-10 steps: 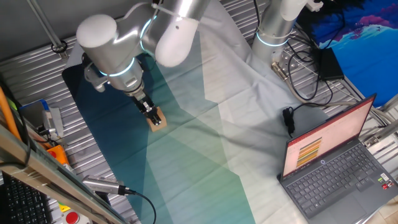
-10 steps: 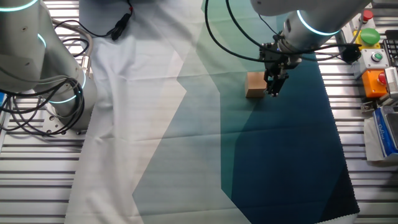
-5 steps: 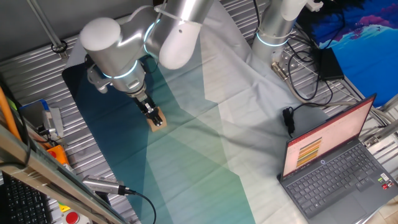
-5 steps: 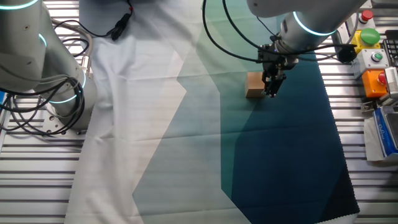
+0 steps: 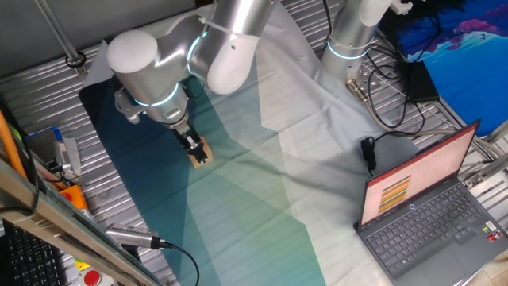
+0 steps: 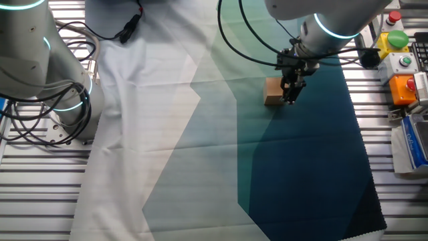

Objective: Pick up one small block

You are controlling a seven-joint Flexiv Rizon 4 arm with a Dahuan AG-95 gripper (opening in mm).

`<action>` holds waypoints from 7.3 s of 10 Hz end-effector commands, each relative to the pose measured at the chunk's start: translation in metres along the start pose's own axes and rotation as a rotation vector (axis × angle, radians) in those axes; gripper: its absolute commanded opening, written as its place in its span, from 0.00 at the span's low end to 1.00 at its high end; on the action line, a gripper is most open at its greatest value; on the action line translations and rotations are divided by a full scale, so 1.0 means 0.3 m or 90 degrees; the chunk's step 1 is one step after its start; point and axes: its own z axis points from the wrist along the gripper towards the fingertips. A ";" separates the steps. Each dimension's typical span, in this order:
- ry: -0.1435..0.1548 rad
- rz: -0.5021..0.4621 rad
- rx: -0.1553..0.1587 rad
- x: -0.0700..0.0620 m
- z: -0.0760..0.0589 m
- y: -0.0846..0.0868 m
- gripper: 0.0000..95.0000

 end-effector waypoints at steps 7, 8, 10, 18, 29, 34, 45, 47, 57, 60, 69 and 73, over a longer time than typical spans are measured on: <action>-0.007 -0.007 0.013 0.004 0.012 -0.009 0.80; -0.009 -0.009 0.015 0.004 0.012 -0.013 0.80; -0.010 -0.013 0.016 0.004 0.011 -0.026 0.60; -0.011 -0.007 0.023 0.004 0.011 -0.026 0.00; -0.011 -0.007 0.023 0.004 0.011 -0.026 0.00; -0.011 -0.007 0.023 0.004 0.011 -0.026 0.00; 0.000 -0.025 0.018 0.003 -0.094 -0.033 0.00; -0.001 -0.026 0.018 0.008 -0.093 -0.034 0.00; 0.000 -0.033 0.021 0.032 -0.098 -0.037 0.00; 0.008 -0.037 0.023 0.049 -0.138 -0.039 0.00; 0.018 -0.072 0.053 0.126 -0.224 -0.038 0.00; 0.026 -0.130 0.131 0.130 -0.235 -0.042 0.00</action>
